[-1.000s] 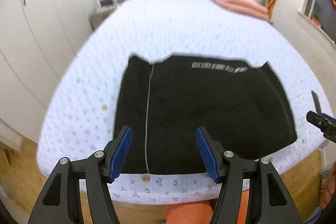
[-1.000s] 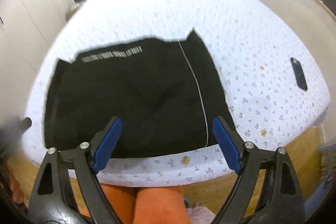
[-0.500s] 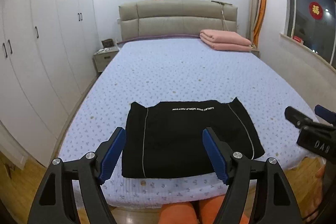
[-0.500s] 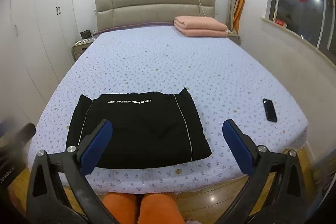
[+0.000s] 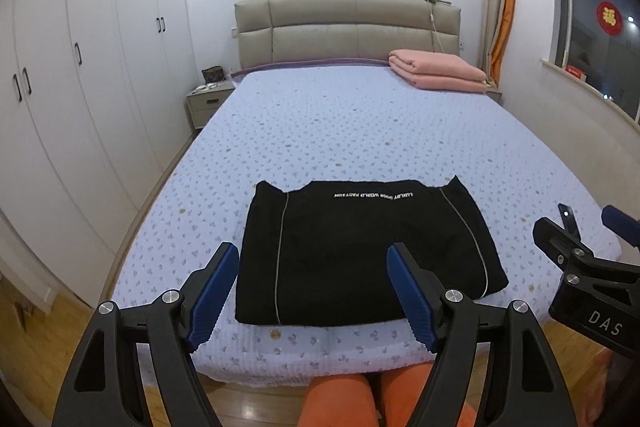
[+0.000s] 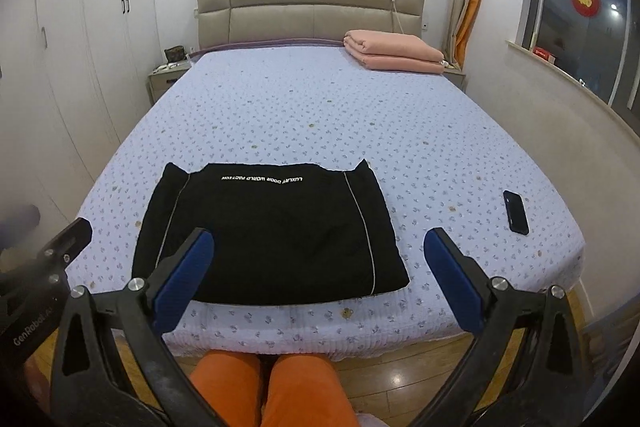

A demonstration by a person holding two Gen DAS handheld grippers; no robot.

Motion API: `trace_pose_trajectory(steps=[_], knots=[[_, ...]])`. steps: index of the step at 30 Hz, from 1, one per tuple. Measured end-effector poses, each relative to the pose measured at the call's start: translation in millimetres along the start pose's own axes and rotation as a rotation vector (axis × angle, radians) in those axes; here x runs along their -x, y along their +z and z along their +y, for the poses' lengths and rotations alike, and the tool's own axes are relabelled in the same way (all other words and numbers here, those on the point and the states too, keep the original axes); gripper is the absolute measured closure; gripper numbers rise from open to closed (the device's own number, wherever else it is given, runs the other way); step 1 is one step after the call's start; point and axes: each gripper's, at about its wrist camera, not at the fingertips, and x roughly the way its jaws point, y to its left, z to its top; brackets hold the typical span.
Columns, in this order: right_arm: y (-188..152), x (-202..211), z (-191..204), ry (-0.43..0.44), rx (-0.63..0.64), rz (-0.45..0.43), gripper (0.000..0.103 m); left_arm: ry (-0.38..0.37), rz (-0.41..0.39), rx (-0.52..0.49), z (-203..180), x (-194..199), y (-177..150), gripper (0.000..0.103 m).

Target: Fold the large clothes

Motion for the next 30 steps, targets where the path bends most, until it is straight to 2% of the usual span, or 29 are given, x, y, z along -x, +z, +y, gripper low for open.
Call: trace_pose_trajectory(steps=[14,30], knots=[[-4.1,-12.6,9.1,0.016,0.011,0.044,0.000,0.030,0.017,0.002,-0.4,-7.8,-6.6,0.025],[-3.2,-10.3,10.1,0.023,0.015,0.049,0.000,0.022,0.017,0.008,2.3,-7.2,-7.9,0.025]])
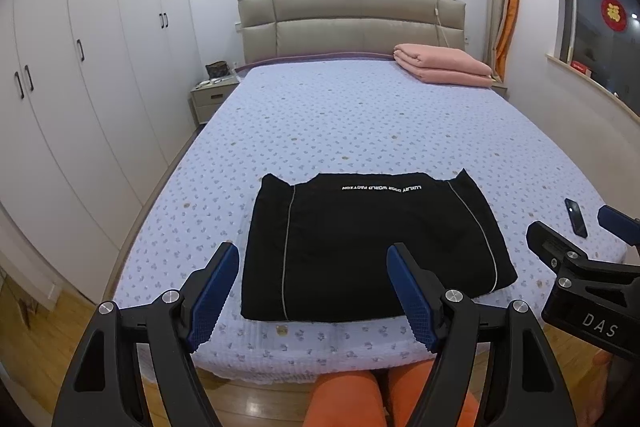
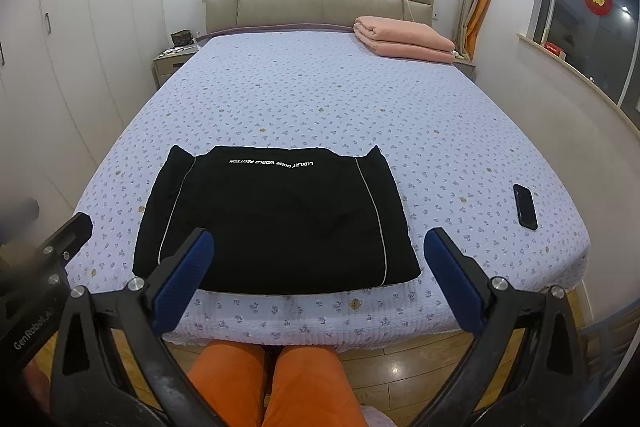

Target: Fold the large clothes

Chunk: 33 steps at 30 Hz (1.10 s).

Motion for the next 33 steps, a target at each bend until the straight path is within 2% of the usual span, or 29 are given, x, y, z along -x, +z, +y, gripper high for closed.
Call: trace_pose_trajectory(steps=[33], knots=[[-2.3,0.5,3.8,0.016,0.007,0.021,0.000,-0.014,0.017,0.018,10.4,-0.1,-7.1,0.025]])
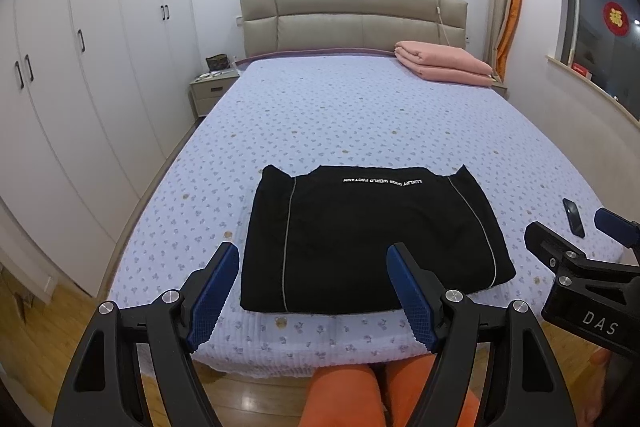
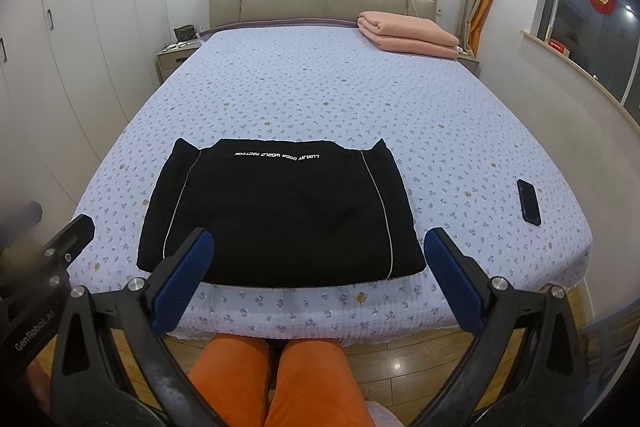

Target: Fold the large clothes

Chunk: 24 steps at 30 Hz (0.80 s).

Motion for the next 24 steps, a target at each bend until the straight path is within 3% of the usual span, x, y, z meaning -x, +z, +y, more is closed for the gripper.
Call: trace_pose_trajectory(steps=[24], knots=[[-2.9,3.7,4.6,0.003,0.008,0.002,0.000,0.001,0.003,0.012,1.9,4.2,-0.9,0.025]])
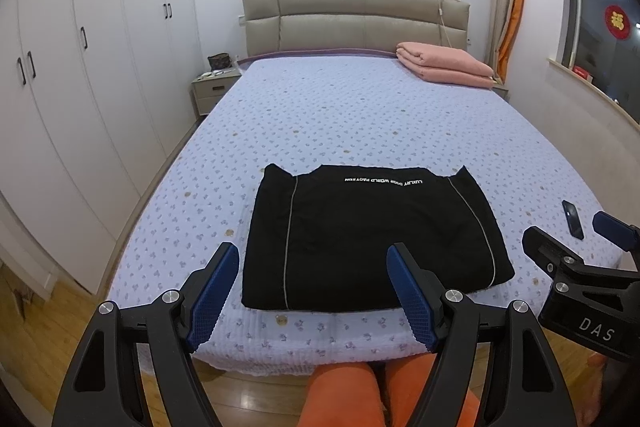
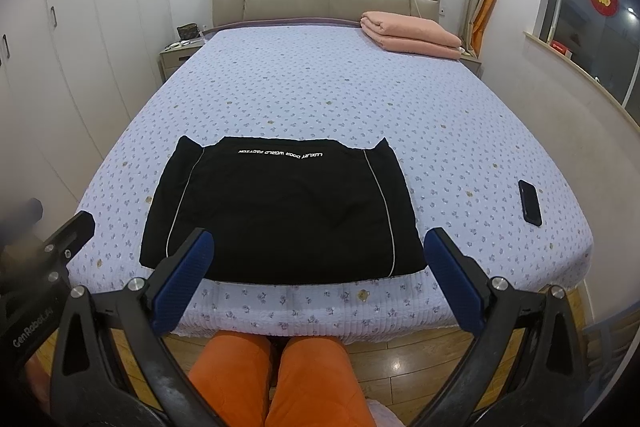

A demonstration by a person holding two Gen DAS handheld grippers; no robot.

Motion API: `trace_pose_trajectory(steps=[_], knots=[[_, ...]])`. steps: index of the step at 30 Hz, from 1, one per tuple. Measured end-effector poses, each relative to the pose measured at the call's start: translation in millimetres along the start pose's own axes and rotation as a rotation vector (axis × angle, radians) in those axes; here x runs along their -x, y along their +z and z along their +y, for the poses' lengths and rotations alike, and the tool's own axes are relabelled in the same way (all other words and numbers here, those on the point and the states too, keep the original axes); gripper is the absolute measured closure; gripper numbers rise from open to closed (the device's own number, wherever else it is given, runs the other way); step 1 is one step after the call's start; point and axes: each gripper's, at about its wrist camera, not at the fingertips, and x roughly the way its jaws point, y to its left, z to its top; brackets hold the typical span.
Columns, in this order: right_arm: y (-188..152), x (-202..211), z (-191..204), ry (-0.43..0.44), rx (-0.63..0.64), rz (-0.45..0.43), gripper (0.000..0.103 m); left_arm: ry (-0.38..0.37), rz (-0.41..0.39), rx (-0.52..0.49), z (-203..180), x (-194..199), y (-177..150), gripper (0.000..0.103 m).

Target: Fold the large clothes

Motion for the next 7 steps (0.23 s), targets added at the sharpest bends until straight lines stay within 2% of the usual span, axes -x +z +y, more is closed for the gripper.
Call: trace_pose_trajectory(steps=[5,7], knots=[[-0.5,-1.6,1.0,-0.006,0.015,0.001,0.000,-0.023,-0.018,0.049,8.1,-0.5,-1.1,0.025],[-0.3,-3.6,1.1,-0.017,0.024,0.002,0.000,-0.011,-0.012,0.053,11.2,-2.3,-0.4,0.025]])
